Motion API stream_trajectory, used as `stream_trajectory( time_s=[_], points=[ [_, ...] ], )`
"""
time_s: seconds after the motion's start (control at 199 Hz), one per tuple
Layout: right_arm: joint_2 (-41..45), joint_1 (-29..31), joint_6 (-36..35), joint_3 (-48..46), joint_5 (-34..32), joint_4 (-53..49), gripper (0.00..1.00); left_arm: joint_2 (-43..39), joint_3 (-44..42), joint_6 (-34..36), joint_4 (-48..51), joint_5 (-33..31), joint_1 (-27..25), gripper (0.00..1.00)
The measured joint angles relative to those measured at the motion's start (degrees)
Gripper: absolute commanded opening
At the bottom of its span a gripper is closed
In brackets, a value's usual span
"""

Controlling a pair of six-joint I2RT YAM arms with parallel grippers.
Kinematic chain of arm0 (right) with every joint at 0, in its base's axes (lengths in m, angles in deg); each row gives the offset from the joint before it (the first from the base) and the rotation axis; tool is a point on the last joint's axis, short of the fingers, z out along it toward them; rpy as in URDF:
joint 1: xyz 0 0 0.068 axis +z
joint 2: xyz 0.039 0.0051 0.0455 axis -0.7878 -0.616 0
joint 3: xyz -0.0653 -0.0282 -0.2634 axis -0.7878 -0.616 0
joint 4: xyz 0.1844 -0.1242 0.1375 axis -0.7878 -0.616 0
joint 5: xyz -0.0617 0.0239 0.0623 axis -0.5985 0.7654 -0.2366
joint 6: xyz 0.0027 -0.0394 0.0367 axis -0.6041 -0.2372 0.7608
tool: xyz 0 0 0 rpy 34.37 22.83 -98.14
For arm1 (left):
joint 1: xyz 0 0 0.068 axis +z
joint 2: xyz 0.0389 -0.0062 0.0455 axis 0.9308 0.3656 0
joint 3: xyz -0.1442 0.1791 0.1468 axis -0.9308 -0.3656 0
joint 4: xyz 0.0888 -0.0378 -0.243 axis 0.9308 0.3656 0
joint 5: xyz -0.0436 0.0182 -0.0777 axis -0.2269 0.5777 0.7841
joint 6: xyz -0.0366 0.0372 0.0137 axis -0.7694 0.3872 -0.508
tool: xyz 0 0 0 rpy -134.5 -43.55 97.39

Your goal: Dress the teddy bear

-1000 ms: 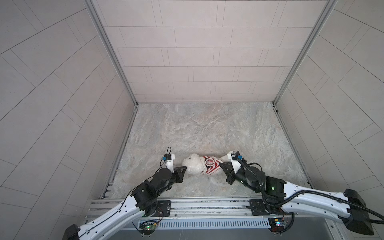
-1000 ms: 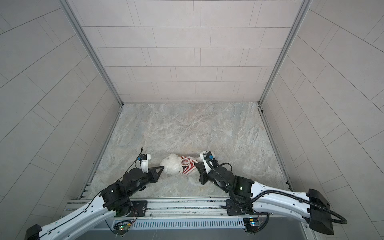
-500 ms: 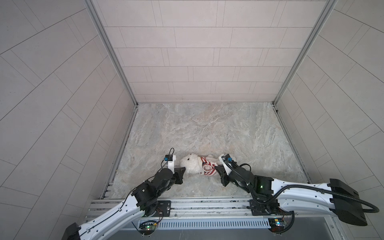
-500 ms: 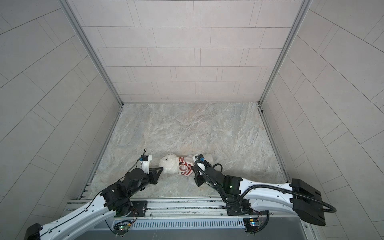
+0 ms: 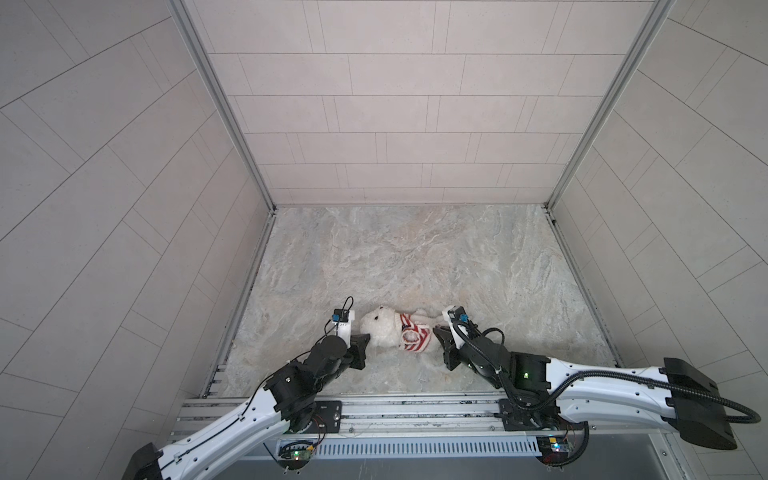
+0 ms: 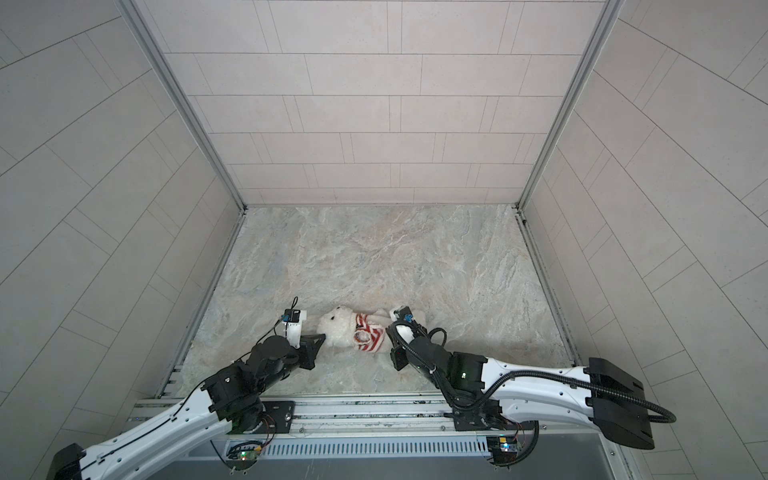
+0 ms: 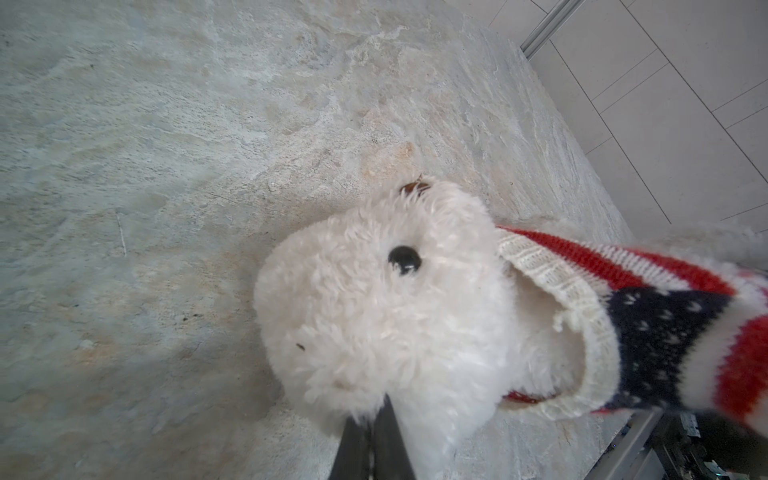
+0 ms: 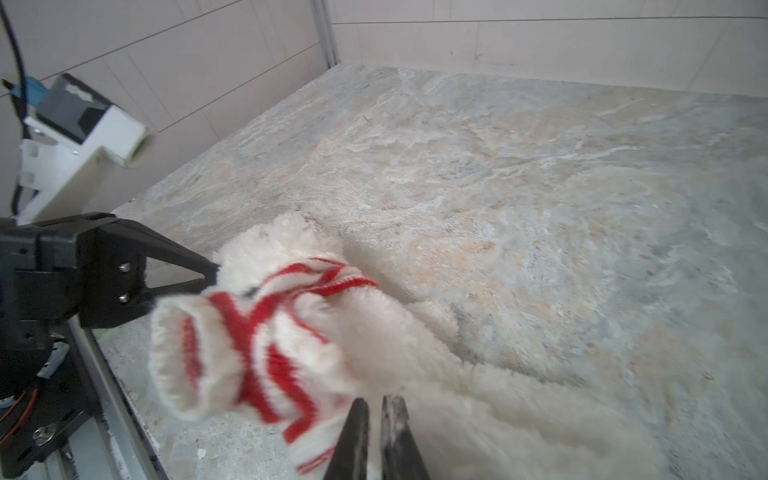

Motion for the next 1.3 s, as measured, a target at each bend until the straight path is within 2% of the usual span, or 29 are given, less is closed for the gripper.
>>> stream_trajectory(
  time_s=[0.11, 0.246, 0.421, 0.557, 0.672, 0.797, 0.948, 1.128, 1.199, 1.304],
  points=[
    [1.2, 0.0, 1.6, -0.6, -2.3, -2.9, 0.10, -0.8, 0.0, 0.2, 0.9, -0.1, 0.0, 0.00],
    [1.2, 0.0, 0.9, -0.6, -1.1, -2.3, 0.18, -1.1, 0.0, 0.2, 1.4, -0.1, 0.0, 0.00],
    [3.4, 0.0, -1.2, -0.4, 6.6, -0.3, 0.40, -1.4, 0.0, 0.2, 1.6, -0.3, 0.0, 0.00],
    [3.0, 0.0, -1.4, 2.6, 14.1, -0.5, 0.49, -1.5, 0.0, 0.5, 0.8, -0.3, 0.0, 0.00],
    [0.0, 0.0, -0.9, 5.7, 18.8, 0.7, 0.47, -0.8, 0.0, 1.0, -0.2, -0.2, 0.1, 0.00],
    [-6.1, 0.0, -0.4, 8.5, 22.2, 1.2, 0.41, -0.4, 0.0, 1.2, -0.8, -0.2, 0.1, 0.00],
    [-12.0, 0.0, 0.6, 9.7, 24.0, -0.1, 0.30, -0.3, 0.0, 1.3, -1.0, 0.0, 0.1, 0.00],
    [-11.1, 0.0, 1.4, 9.3, 23.5, -1.2, 0.14, 0.3, 0.0, 1.3, -1.7, 0.1, 0.1, 0.00],
    [-9.8, 0.0, 1.6, 8.5, 22.8, -1.3, 0.14, 0.5, 0.0, 1.3, -2.0, 0.1, 0.1, 0.00],
    [-8.7, 0.0, 1.9, 7.7, 21.9, -1.5, 0.20, 0.6, 0.0, 1.3, -2.1, 0.1, 0.1, 0.00]
  ],
)
